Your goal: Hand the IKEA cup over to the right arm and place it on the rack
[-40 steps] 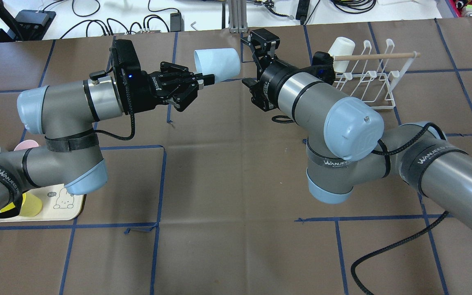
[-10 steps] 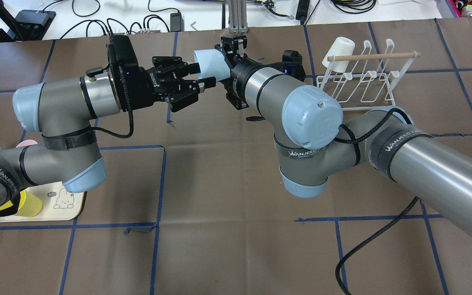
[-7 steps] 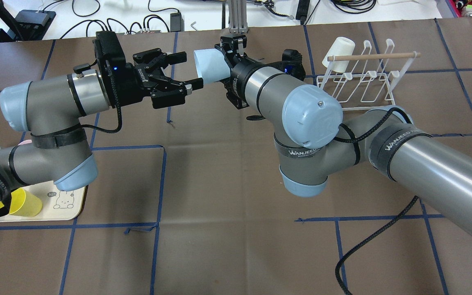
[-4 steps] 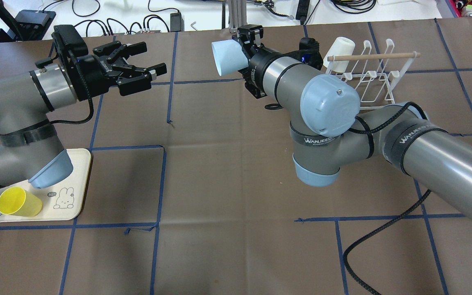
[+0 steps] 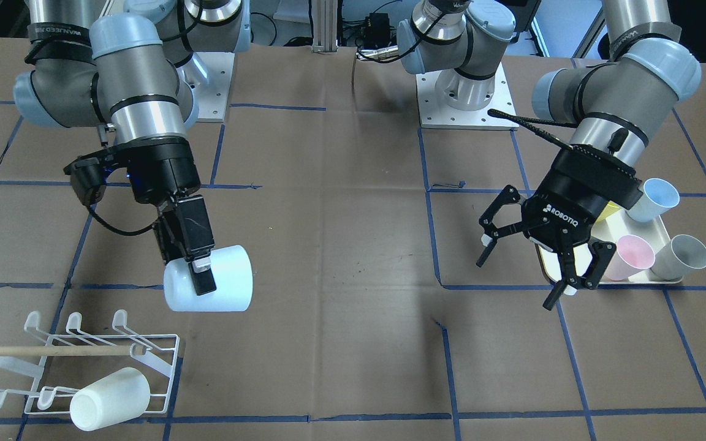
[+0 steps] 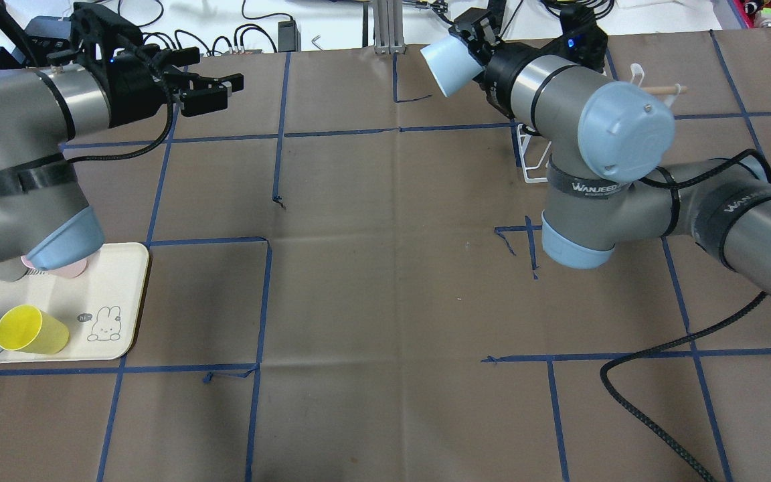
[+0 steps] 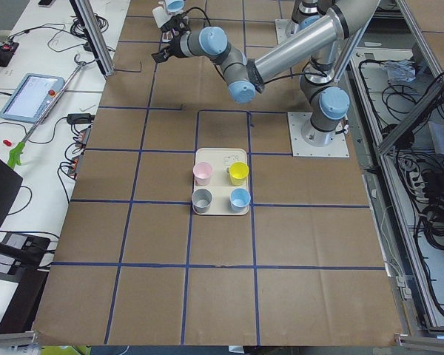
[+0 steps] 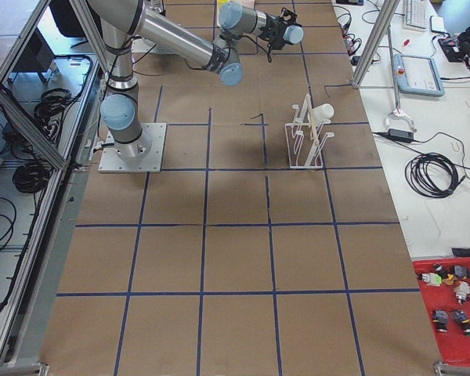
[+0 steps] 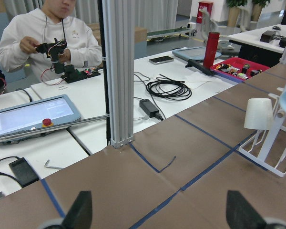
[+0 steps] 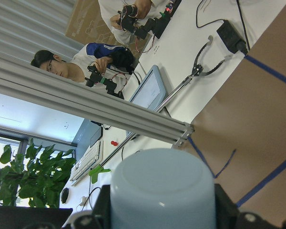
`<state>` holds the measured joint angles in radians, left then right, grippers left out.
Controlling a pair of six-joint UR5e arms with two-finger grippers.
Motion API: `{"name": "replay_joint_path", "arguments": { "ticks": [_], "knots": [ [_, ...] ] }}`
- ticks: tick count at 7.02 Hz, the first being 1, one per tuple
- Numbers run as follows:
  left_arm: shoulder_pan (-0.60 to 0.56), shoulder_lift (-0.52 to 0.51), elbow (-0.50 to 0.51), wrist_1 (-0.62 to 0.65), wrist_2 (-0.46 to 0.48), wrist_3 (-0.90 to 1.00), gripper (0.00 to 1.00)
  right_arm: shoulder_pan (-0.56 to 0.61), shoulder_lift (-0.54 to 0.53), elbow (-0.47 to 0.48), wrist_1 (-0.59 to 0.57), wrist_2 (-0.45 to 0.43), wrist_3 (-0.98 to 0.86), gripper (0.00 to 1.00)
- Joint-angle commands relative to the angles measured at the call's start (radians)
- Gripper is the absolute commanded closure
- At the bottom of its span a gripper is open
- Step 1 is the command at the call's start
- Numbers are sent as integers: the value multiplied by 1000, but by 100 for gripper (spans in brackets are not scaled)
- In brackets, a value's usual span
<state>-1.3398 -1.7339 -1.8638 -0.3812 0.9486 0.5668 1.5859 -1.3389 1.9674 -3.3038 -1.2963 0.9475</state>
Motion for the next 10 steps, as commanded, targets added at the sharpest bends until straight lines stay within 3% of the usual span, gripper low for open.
{"name": "replay_joint_path", "arguments": {
  "ticks": [1,2,4,6,7,10],
  "knots": [
    [-122,-13,228,-361,351,-206,1,-98,4,-2,6,0,-297,84],
    [-148,-4,274,-542,466,-288,1,-131,4,-2,13,-8,-437,84],
    [-171,43,307,-820,525,-480,1,-174,3,-16,45,-12,-612,86],
    [-182,112,321,-1066,585,-542,1,-207,35,-57,63,-17,-824,86],
    [-200,115,322,-1079,632,-560,1,-230,71,-68,61,-17,-911,86],
    [-222,112,299,-1062,622,-558,1,-328,151,-142,56,-11,-1105,86]
  ]
}}
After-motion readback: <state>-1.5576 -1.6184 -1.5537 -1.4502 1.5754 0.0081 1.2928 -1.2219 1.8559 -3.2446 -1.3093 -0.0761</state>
